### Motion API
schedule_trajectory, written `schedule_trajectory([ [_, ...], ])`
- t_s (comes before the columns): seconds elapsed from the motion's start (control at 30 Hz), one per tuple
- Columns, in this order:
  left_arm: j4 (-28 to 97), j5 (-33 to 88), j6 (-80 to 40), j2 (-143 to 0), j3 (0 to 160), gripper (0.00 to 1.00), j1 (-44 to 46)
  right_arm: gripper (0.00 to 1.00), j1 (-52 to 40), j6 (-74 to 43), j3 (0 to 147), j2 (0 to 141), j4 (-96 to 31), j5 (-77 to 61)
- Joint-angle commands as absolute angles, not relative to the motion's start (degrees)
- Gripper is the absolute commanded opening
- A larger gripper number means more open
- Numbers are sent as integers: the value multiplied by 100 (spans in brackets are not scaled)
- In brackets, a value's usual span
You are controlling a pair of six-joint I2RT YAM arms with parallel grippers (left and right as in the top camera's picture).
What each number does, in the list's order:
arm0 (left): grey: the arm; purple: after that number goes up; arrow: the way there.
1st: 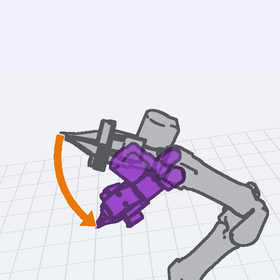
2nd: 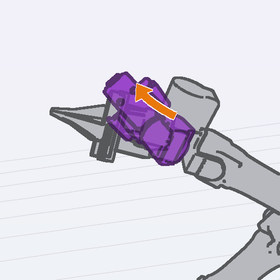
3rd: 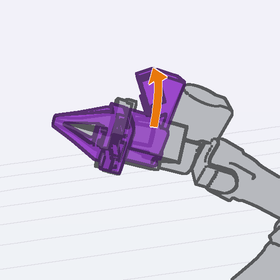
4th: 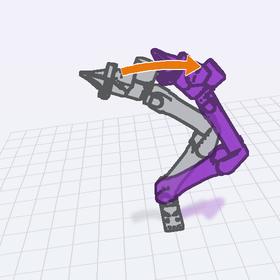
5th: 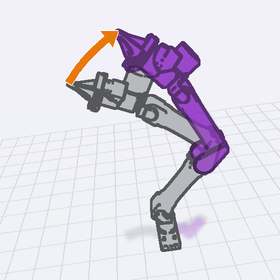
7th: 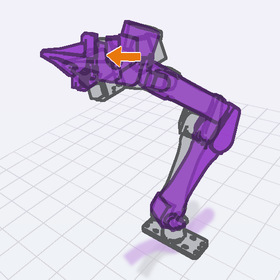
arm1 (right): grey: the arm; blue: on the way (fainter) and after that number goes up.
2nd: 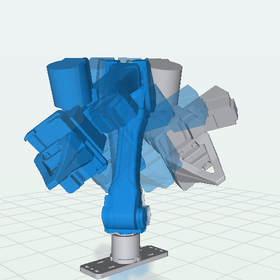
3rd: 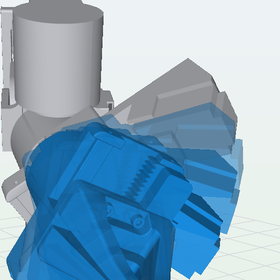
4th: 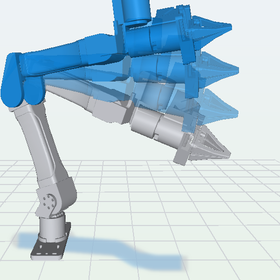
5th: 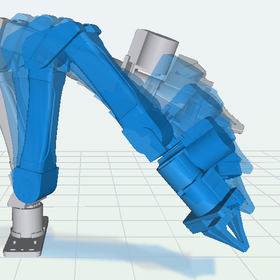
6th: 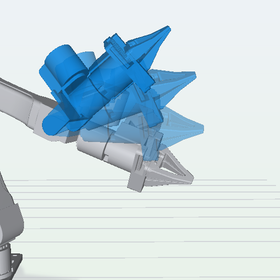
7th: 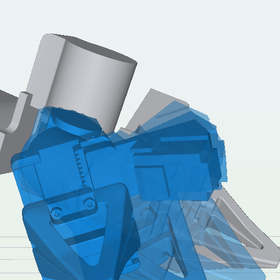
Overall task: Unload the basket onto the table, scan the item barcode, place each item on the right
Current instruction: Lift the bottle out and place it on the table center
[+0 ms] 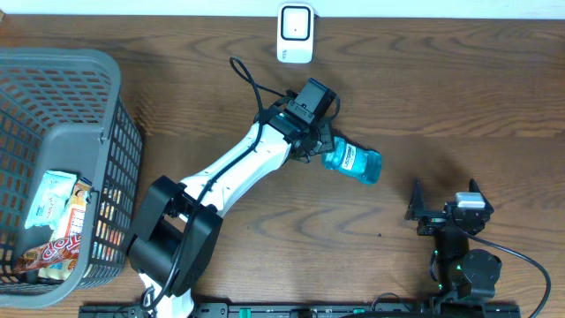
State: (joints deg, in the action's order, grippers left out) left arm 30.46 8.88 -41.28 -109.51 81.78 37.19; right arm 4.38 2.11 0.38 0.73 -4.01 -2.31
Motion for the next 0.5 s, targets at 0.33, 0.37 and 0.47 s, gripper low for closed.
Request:
schedule_trajectory([
  [0.33,3662,-43,-3247,-10615,8458,65,3588,99,473,239,32,64,-427,-185],
  [0.37,3894,-314,-3205,-10473,8578,68,3538,99,473,239,32,64,-425,-185],
  [0.47,4657,-1173,-3039,-9968,9059,77,3321,99,473,239,32,64,-425,-185],
])
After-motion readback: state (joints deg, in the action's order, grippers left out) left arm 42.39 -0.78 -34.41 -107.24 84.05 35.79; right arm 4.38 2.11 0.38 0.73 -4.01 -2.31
